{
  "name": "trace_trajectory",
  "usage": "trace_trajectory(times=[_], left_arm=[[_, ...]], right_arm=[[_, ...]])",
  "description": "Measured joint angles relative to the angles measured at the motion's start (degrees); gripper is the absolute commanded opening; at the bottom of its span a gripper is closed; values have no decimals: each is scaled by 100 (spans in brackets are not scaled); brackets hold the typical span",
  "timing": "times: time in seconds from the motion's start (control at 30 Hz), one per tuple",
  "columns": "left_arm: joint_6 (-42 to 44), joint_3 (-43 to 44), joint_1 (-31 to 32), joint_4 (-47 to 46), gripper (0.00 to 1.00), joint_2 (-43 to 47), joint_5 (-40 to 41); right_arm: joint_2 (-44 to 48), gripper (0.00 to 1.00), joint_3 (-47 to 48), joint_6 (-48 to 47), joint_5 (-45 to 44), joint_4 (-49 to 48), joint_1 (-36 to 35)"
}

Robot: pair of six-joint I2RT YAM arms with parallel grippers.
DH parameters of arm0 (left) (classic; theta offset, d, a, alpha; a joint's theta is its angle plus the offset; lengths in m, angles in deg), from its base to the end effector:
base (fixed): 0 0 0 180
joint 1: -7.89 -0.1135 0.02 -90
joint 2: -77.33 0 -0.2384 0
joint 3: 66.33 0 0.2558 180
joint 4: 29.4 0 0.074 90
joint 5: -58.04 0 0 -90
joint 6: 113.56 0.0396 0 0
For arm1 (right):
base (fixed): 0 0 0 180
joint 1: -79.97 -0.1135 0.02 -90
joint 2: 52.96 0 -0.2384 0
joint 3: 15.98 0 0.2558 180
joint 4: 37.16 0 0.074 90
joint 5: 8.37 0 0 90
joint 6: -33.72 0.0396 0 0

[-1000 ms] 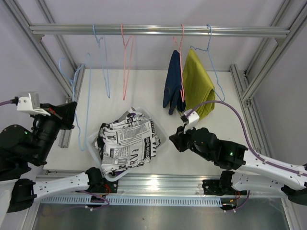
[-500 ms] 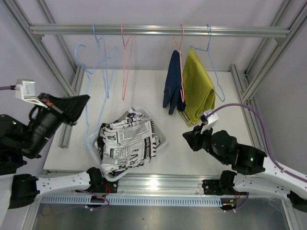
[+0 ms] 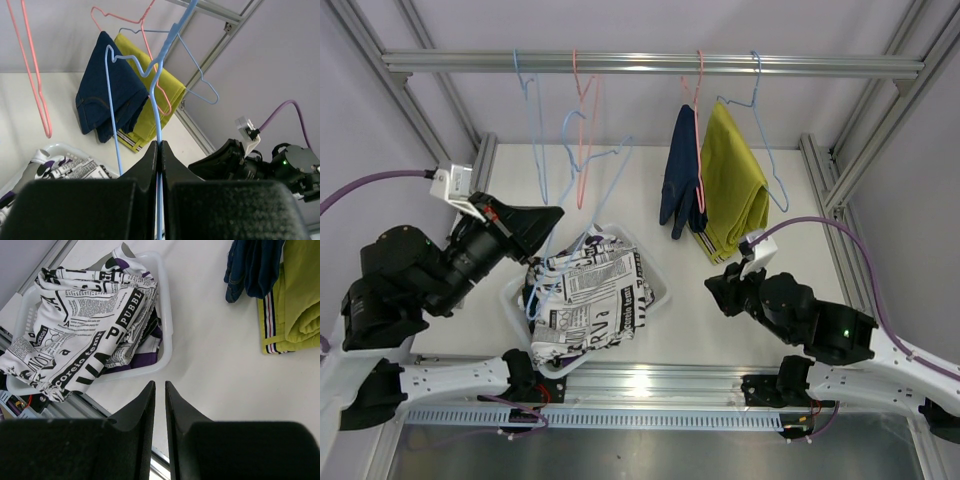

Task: Remove the trousers from the hanger
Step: Place the hanger at the clothesline.

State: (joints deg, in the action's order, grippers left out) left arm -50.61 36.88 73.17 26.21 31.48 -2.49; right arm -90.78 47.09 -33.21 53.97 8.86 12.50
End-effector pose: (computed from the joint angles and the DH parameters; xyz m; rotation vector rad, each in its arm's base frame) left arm 0.0597 -0.0830 0.5033 0.1108 1.6078 -0.8735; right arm 0.0802 0.1454 0.3301 -0.4211 1.8904 0.6055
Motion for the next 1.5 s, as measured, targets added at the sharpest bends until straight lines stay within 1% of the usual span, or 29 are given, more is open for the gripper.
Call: trace_trajectory(times=[0.2, 0.33, 0.5, 0.77, 1.17, 1.5], left_arm=[[31, -168, 0, -522, 0, -426, 46], [136, -179, 0, -855, 0, -833, 262], [433, -92, -2, -1241, 0, -1458, 675], [960, 125, -55, -1882, 0, -2100, 1113], [1071, 369, -933, -2393, 0, -2688, 1040], [1106, 660, -1512, -2704, 0, -3193, 623]], right_arm=[[63, 17, -87, 2, -13, 4, 0], [66, 17, -96, 2, -11, 15, 0], [66, 17, -96, 4, -11, 15, 0], [66, 18, -96, 2, -11, 11, 0], [-92, 18, -96, 0, -9, 9, 0], [-400, 18, -96, -2, 22, 2, 96]])
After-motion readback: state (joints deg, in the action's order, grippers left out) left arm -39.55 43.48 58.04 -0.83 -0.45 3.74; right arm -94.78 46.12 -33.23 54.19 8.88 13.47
